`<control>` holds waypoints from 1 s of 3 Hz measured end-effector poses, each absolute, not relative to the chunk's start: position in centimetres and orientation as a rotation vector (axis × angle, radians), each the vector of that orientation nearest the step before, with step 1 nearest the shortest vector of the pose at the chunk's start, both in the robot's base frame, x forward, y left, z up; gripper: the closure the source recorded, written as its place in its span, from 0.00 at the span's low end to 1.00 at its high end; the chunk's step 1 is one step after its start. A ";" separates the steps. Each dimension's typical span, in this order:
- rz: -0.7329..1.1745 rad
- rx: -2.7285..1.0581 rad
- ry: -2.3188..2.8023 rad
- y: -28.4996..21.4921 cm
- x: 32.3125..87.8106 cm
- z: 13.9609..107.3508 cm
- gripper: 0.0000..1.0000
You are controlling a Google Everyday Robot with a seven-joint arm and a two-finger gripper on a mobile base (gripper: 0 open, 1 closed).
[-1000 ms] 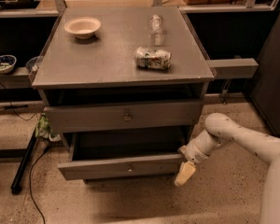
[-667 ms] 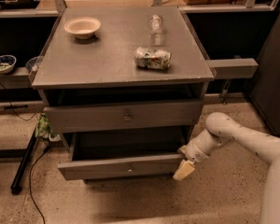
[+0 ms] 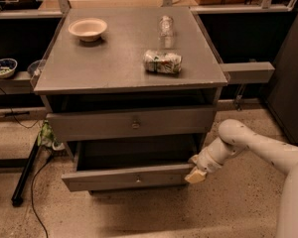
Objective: Open middle drawer
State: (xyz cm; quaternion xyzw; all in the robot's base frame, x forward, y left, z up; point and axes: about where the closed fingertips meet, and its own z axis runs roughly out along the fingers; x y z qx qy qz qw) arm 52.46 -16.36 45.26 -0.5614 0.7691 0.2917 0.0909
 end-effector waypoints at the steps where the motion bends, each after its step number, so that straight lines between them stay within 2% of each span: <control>1: 0.867 -1.669 2.286 -16.6 53.1 45.8 1.00; 3: 0.867 -1.669 2.285 -17.2 54.4 45.9 1.00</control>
Offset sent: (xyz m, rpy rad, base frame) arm 0.0000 0.0000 0.0000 0.0000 0.0000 0.0000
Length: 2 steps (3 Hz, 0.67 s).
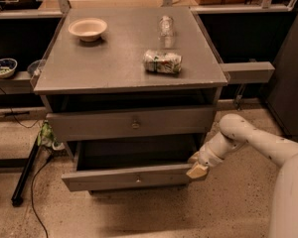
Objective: Open middle drawer
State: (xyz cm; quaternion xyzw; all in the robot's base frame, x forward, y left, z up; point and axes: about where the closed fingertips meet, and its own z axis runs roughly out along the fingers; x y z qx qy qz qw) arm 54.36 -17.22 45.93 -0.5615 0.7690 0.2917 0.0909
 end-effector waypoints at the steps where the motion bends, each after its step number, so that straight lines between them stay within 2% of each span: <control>1: 0.867 -1.669 2.285 -17.5 54.9 45.9 1.00; 2: 0.867 -1.669 2.285 -17.8 55.8 45.9 1.00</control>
Offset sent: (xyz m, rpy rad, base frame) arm -0.0754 -0.0072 0.0117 0.0363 0.0109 0.0338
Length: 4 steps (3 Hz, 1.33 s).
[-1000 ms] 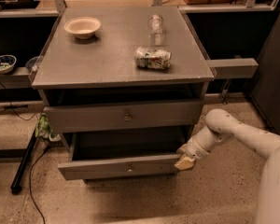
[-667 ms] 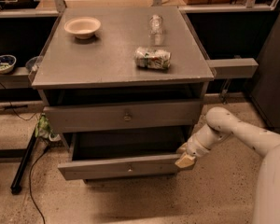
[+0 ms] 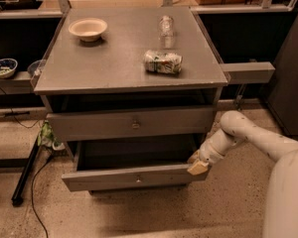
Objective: Open middle drawer
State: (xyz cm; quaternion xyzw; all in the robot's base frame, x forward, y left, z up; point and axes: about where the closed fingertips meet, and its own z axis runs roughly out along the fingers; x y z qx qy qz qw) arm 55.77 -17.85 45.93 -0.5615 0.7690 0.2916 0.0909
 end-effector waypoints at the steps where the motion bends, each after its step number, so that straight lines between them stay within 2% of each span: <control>1: 0.867 -1.669 2.285 -18.1 56.3 45.9 1.00; 4: 0.866 -1.669 2.285 -18.9 58.3 45.9 1.00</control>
Offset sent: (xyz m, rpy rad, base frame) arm -0.1395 -0.0269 0.0061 0.0444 0.0284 0.0229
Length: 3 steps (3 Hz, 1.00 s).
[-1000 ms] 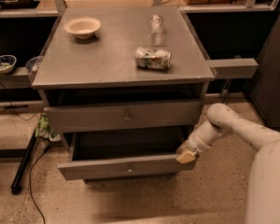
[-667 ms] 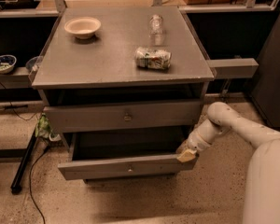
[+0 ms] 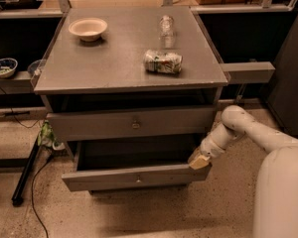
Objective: Open middle drawer
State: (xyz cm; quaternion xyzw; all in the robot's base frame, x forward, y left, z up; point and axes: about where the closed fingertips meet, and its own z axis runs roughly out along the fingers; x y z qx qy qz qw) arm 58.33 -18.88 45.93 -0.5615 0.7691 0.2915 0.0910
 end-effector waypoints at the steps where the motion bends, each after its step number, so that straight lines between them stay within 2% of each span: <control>1: 0.866 -1.669 2.285 -19.0 58.7 45.9 1.00; 3: 0.852 -1.669 2.275 -19.4 59.5 46.2 1.00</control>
Offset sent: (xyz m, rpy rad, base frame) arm -0.0620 -0.0072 -0.0167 0.0258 0.0279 0.0057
